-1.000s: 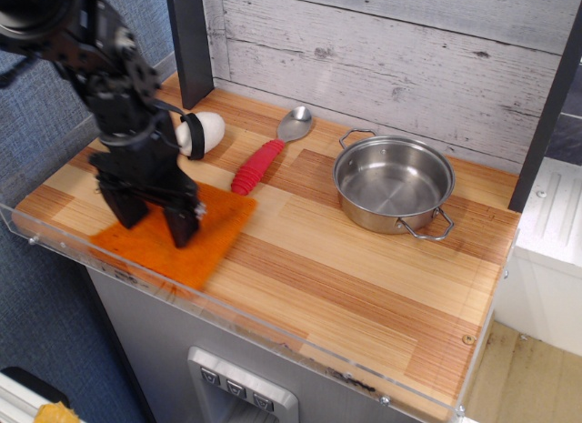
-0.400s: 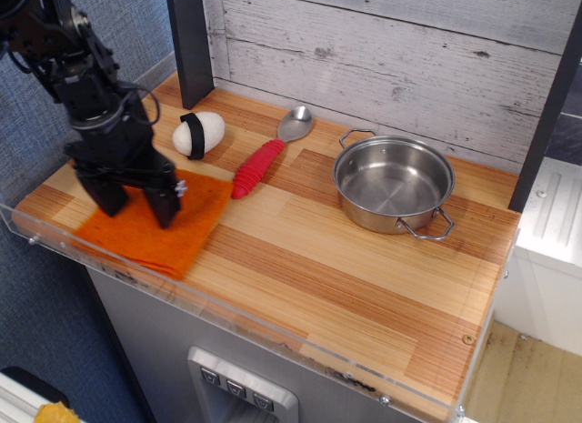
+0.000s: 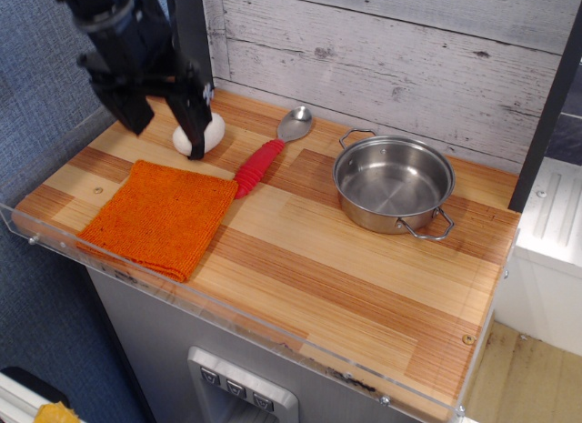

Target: Slide towel over towards left corner of counter.

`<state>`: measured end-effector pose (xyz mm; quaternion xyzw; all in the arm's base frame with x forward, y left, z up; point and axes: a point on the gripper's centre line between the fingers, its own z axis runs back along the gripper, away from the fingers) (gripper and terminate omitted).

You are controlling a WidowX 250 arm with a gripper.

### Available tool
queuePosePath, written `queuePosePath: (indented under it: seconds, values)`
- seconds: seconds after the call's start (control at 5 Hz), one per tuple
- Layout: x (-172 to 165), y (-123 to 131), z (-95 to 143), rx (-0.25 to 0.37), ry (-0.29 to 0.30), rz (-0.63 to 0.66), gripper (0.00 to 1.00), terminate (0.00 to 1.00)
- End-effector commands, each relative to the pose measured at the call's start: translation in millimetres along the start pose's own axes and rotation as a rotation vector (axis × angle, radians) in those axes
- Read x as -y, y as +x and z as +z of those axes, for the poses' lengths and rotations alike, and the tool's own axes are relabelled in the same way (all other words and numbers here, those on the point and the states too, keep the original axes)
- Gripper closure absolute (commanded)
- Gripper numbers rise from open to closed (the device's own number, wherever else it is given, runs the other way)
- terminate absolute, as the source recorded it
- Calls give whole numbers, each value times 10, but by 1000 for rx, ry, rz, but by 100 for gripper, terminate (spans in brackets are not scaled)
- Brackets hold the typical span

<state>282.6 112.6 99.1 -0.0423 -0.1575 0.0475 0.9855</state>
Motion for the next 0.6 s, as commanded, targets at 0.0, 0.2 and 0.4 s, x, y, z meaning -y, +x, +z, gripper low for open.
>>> queuePosePath:
  seconds: [0.0, 0.2, 0.4]
  values:
    - [597, 75, 149, -6, -19, -113, 0, 0]
    - [862, -13, 160, -26, 9, -196, 0, 0]
    - [862, -13, 160, -26, 9, -196, 0, 100]
